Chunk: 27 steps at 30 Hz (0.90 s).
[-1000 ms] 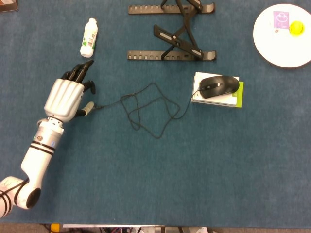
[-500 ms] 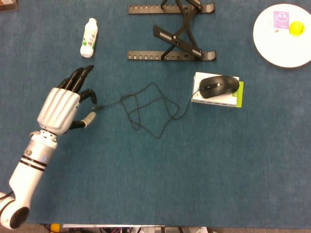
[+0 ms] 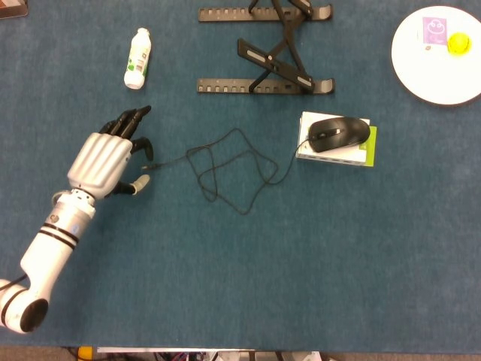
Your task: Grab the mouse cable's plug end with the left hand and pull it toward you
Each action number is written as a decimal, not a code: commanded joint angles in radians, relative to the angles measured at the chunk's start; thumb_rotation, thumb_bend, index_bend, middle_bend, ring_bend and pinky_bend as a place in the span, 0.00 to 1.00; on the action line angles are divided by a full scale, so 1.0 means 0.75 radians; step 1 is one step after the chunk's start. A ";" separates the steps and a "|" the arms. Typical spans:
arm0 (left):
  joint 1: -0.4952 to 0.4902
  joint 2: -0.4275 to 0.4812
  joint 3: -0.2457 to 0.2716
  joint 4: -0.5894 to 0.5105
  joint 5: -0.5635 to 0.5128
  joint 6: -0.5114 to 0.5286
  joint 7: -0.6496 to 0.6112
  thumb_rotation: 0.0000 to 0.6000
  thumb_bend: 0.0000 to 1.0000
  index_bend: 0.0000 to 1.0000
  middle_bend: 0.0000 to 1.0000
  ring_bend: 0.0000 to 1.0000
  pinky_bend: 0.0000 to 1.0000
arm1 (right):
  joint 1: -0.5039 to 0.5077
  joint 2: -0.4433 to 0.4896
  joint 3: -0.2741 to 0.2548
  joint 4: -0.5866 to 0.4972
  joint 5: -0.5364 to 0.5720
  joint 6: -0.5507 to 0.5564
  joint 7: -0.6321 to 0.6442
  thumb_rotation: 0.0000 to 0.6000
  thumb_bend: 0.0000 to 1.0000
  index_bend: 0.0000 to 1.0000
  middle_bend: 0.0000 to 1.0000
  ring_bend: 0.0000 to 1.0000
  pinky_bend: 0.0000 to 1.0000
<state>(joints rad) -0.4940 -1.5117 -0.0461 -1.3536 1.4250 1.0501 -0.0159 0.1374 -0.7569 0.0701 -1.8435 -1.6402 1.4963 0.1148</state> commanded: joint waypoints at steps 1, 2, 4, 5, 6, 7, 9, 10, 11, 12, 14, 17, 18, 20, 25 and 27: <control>-0.022 -0.004 -0.006 0.018 -0.020 -0.040 -0.018 1.00 0.28 0.45 0.00 0.00 0.17 | 0.004 0.001 0.001 -0.004 -0.002 -0.006 -0.003 1.00 0.38 0.32 0.20 0.11 0.08; -0.026 -0.001 -0.007 0.017 -0.025 -0.051 -0.025 1.00 0.30 0.45 0.00 0.00 0.17 | 0.006 0.001 0.001 -0.005 -0.002 -0.009 -0.005 1.00 0.38 0.32 0.20 0.11 0.08; -0.031 0.005 -0.008 0.010 -0.035 -0.068 -0.037 1.00 0.31 0.45 0.00 0.00 0.17 | 0.009 0.001 0.001 -0.007 -0.003 -0.014 -0.007 1.00 0.38 0.32 0.20 0.11 0.08; -0.033 0.008 -0.010 0.006 -0.038 -0.072 -0.039 1.00 0.32 0.45 0.00 0.00 0.17 | 0.010 -0.001 0.001 -0.007 -0.003 -0.016 -0.008 1.00 0.38 0.32 0.20 0.11 0.08; -0.035 0.011 -0.012 0.002 -0.041 -0.074 -0.037 1.00 0.32 0.45 0.00 0.00 0.17 | 0.012 -0.002 0.001 -0.007 -0.002 -0.020 -0.009 1.00 0.38 0.32 0.20 0.11 0.08; -0.037 0.013 -0.014 -0.001 -0.043 -0.074 -0.035 1.00 0.32 0.45 0.00 0.00 0.17 | 0.014 -0.004 0.001 -0.007 -0.001 -0.023 -0.009 1.00 0.38 0.32 0.20 0.11 0.08; -0.041 0.015 -0.019 -0.013 -0.051 -0.078 -0.029 1.00 0.32 0.45 0.00 0.00 0.17 | 0.017 -0.007 0.001 -0.006 0.000 -0.028 -0.010 1.00 0.38 0.32 0.20 0.11 0.08; -0.044 0.016 -0.021 -0.019 -0.057 -0.084 -0.028 1.00 0.32 0.45 0.00 0.00 0.17 | 0.019 -0.007 0.002 -0.007 -0.001 -0.029 -0.011 1.00 0.38 0.32 0.20 0.11 0.08; -0.047 0.018 -0.023 -0.027 -0.068 -0.094 -0.023 1.00 0.32 0.45 0.00 0.00 0.17 | 0.020 -0.007 0.002 -0.009 -0.003 -0.031 -0.012 1.00 0.38 0.32 0.20 0.11 0.08; -0.050 0.018 -0.025 -0.031 -0.077 -0.101 -0.016 1.00 0.32 0.45 0.00 0.00 0.17 | 0.020 -0.007 0.002 -0.009 -0.003 -0.030 -0.012 1.00 0.38 0.32 0.20 0.11 0.08; -0.054 0.013 -0.030 -0.035 -0.096 -0.110 0.003 1.00 0.32 0.45 0.00 0.00 0.17 | 0.020 -0.005 0.002 -0.012 -0.004 -0.028 -0.013 1.00 0.38 0.32 0.20 0.11 0.08; -0.056 0.000 -0.039 -0.036 -0.129 -0.121 0.017 1.00 0.32 0.45 0.00 0.00 0.17 | 0.020 -0.002 0.003 -0.012 -0.001 -0.028 -0.011 1.00 0.38 0.32 0.20 0.11 0.08; -0.057 -0.003 -0.042 -0.037 -0.140 -0.125 0.019 1.00 0.32 0.45 0.00 0.00 0.17 | 0.019 -0.001 0.002 -0.012 0.000 -0.029 -0.010 1.00 0.38 0.32 0.20 0.11 0.08; -0.055 -0.013 -0.050 -0.036 -0.169 -0.130 0.026 1.00 0.32 0.45 0.00 0.00 0.17 | 0.019 -0.002 0.002 -0.009 0.002 -0.029 -0.007 1.00 0.38 0.32 0.20 0.11 0.08; -0.048 -0.035 -0.064 -0.034 -0.238 -0.136 0.053 1.00 0.32 0.45 0.00 0.00 0.17 | 0.018 -0.006 0.000 -0.002 0.002 -0.027 0.001 1.00 0.38 0.32 0.20 0.11 0.08; -0.042 -0.045 -0.068 -0.034 -0.265 -0.128 0.082 1.00 0.31 0.45 0.00 0.00 0.17 | 0.017 -0.007 -0.001 0.002 0.003 -0.027 0.004 1.00 0.38 0.32 0.20 0.11 0.08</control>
<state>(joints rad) -0.5294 -1.5381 -0.0932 -1.3792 1.2405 0.9512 0.0307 0.1499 -0.7620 0.0698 -1.8419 -1.6378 1.4763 0.1179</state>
